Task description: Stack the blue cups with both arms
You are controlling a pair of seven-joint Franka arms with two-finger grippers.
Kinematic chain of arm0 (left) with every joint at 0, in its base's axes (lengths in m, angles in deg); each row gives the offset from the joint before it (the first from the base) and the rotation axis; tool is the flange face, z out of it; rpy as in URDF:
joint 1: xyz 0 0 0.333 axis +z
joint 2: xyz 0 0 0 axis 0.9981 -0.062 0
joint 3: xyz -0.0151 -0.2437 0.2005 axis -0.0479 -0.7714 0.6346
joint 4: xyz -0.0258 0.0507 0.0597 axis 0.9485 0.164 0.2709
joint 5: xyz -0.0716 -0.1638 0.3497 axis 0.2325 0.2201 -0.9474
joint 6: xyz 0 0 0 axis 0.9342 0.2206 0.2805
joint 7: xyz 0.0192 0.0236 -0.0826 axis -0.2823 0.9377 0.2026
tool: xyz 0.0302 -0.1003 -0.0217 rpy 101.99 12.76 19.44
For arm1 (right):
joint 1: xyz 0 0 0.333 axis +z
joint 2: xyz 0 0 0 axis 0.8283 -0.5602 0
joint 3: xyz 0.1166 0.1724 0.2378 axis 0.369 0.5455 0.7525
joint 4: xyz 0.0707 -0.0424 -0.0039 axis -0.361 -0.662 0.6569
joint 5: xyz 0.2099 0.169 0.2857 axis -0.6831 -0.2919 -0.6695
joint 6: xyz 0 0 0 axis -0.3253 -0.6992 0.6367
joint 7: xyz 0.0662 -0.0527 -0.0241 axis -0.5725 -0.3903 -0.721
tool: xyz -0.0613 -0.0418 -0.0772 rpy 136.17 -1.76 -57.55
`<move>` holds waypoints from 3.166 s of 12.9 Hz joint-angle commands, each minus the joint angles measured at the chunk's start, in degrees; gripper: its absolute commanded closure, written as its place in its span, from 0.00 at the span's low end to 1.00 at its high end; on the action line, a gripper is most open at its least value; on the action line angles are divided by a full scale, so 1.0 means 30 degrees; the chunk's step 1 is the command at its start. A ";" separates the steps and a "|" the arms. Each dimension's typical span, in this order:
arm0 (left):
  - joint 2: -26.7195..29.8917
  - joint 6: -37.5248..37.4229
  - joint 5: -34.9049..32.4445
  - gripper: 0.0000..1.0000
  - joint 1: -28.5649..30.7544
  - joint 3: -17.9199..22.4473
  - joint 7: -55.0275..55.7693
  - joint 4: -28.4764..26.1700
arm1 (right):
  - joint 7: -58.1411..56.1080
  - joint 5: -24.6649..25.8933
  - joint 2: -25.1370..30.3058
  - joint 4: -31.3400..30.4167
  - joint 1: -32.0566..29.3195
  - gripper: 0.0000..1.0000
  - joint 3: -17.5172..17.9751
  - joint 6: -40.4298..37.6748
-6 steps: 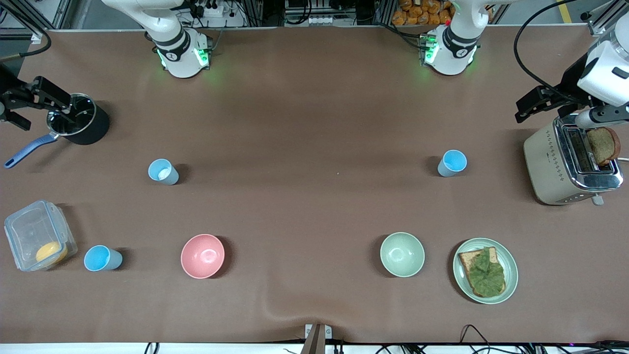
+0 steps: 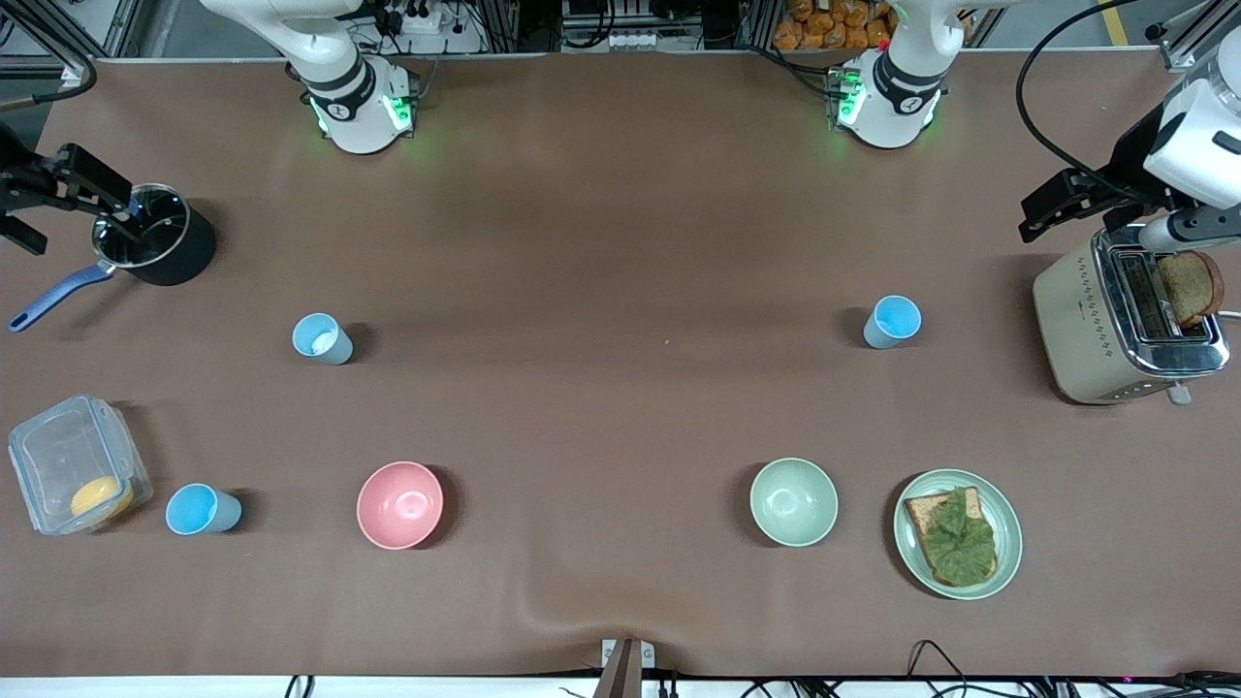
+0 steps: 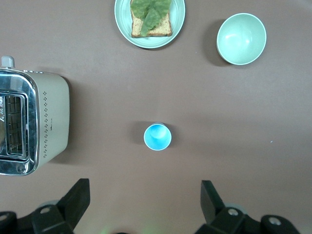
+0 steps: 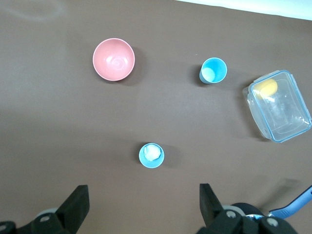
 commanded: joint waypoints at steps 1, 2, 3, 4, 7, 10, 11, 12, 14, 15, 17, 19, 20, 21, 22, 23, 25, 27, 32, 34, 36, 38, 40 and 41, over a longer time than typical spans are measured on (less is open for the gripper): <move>0.0112 -0.0324 -0.0361 0.00 0.0017 -0.0067 0.0249 0.0215 | 0.0062 0.0272 -0.0262 0.0430 -0.0104 0.00 -0.0070 -0.0362; 0.0083 -0.0324 -0.0361 0.00 0.0016 -0.0067 0.0308 0.0215 | 0.0033 0.0243 -0.0291 0.0430 -0.0425 0.00 -0.0071 -0.0566; 0.0054 -0.0324 -0.0361 0.00 0.0016 -0.0067 0.0338 0.0215 | 0.0033 0.0184 -0.0321 0.0517 -0.0486 0.00 -0.0071 -0.0539; 0.0082 -0.0324 -0.0390 0.00 0.0016 -0.0067 0.0309 0.0215 | 0.0062 0.0155 -0.0350 0.0518 -0.0400 0.00 -0.0071 -0.0539; 0.0083 -0.0324 -0.0361 0.00 0.0046 -0.0067 0.0221 0.0215 | 0.0092 0.0125 -0.0321 0.0518 -0.0311 0.00 -0.0012 -0.0568; 0.0083 -0.0324 -0.0361 0.00 0.0075 -0.0038 0.0045 0.0215 | 0.0092 -0.0080 -0.0467 0.0662 -0.0428 0.00 -0.0012 -0.0656; 0.0083 -0.0324 -0.0390 0.00 0.0075 -0.0038 0.0045 0.0215 | 0.0092 -0.0080 -0.0497 0.0722 -0.0341 0.00 -0.0012 -0.0656; 0.0083 -0.0295 -0.0361 0.00 0.0075 -0.0038 0.0045 0.0215 | 0.0092 -0.0080 -0.0526 0.0665 -0.0340 0.00 -0.0012 -0.0685; 0.0083 -0.0295 -0.0361 0.00 0.0075 -0.0038 0.0016 0.0215 | 0.0121 -0.0080 -0.0526 0.0693 -0.0224 0.00 -0.0012 -0.0656; 0.0083 -0.0295 -0.0390 0.00 0.0075 -0.0038 0.0016 0.0215 | 0.0150 -0.0080 -0.0526 0.0723 -0.0194 0.00 0.0017 -0.0656; 0.0083 -0.0295 -0.0390 0.00 0.0075 -0.0038 0.0016 0.0215 | 0.0209 -0.0080 -0.0526 0.0693 -0.0135 0.00 0.0047 -0.0656; 0.0083 -0.0295 -0.0390 0.00 0.0075 -0.0038 0.0016 0.0215 | 0.0092 -0.0080 -0.0526 0.0723 -0.0164 0.00 0.0047 -0.0656; 0.0083 -0.0295 -0.0390 0.00 0.0075 -0.0038 0.0016 0.0215 | 0.0092 -0.0080 -0.0526 0.0694 -0.0222 0.00 0.0047 -0.0685; 0.0083 -0.0295 -0.0390 0.00 0.0075 -0.0038 0.0016 0.0215 | 0.0092 -0.0080 -0.0526 0.0694 -0.0194 0.00 0.0047 -0.0685; 0.0083 -0.0266 -0.0390 0.00 0.0075 -0.0038 -0.0013 0.0215 | 0.0121 -0.0080 -0.0526 0.0723 -0.0165 0.00 0.0047 -0.0685; 0.0083 -0.0265 -0.0390 0.00 0.0075 -0.0038 -0.0013 0.0215 | 0.0121 -0.0080 -0.0526 0.0694 -0.0164 0.00 0.0047 -0.0685; 0.0083 -0.0236 -0.0390 0.00 0.0075 -0.0038 0.0016 0.0215 | 0.0092 -0.0080 -0.0526 0.0665 -0.0223 0.00 0.0047 -0.0685; 0.0083 -0.0236 -0.0361 0.00 0.0075 -0.0038 -0.0013 0.0215 | 0.0092 -0.0080 -0.0555 0.0664 -0.0310 0.00 0.0017 -0.0685; 0.0083 -0.0236 -0.0361 0.00 0.0104 -0.0038 -0.0013 0.0215 | 0.0121 -0.0080 -0.0555 0.0635 -0.0458 0.00 -0.0012 -0.0831; 0.0083 -0.0265 -0.0390 0.00 0.0075 -0.0038 0.0277 0.0215 | 0.0121 -0.0109 -0.0584 0.0606 -0.0515 0.00 -0.0012 -0.1008; 0.0112 -0.0265 -0.0361 0.00 0.0133 0.0049 0.0076 0.0302 | 0.0121 -0.0109 -0.0789 0.0344 -0.0399 0.00 -0.0070 -0.0892; 0.0112 -0.0294 -0.0390 0.00 0.0338 0.0284 -0.0043 0.0741 | 0.0238 -0.0109 -0.1199 -0.0561 -0.0573 0.00 -0.0042 -0.0076; 0.0112 -0.0295 -0.0332 0.00 0.0485 0.0255 -0.0072 0.0772 | 0.0093 -0.0138 -0.1229 -0.2082 -0.1478 0.00 -0.0041 0.1037; 0.0083 -0.0295 -0.0360 0.00 0.0485 0.0255 -0.0072 0.0772 | 0.0063 -0.0138 -0.1316 -0.2873 -0.1628 0.00 -0.0041 0.1652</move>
